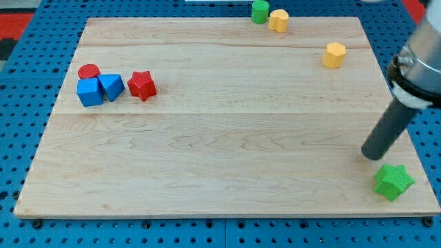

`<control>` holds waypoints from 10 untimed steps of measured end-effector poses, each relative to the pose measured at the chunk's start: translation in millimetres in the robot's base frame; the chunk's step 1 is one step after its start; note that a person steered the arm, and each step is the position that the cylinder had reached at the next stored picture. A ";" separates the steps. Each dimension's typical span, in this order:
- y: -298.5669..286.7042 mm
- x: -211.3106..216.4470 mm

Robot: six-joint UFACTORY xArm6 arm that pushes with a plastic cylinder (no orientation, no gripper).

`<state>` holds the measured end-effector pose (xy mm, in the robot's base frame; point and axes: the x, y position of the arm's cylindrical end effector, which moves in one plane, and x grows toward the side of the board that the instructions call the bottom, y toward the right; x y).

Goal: Push the yellow hexagon diagonally top left to the green star

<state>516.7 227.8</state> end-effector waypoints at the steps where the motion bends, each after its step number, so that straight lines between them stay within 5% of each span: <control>1: 63.8 -64.5; 3: 59.9 -215.7; 4: 3.8 -230.9; 5: -44.2 -221.6; 6: -52.7 -165.3; 10: -44.9 -80.3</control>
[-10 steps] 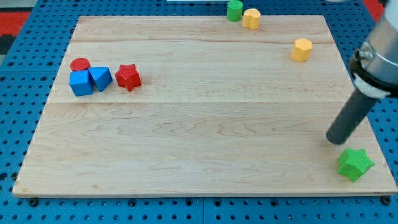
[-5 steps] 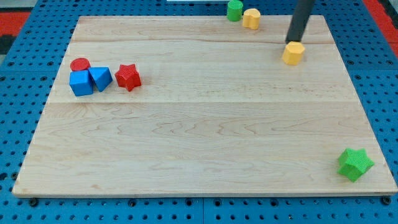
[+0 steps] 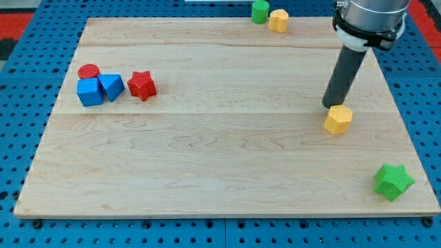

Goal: Push the yellow hexagon diagonally top left to the green star

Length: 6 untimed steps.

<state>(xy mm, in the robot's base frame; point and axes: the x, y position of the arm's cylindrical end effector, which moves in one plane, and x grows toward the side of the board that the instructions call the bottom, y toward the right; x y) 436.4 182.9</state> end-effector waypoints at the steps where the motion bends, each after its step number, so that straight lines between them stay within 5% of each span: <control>1: -1.5 47.3; 3: 1.3 70.2; 4: 1.8 44.5; 6: 3.0 -100.1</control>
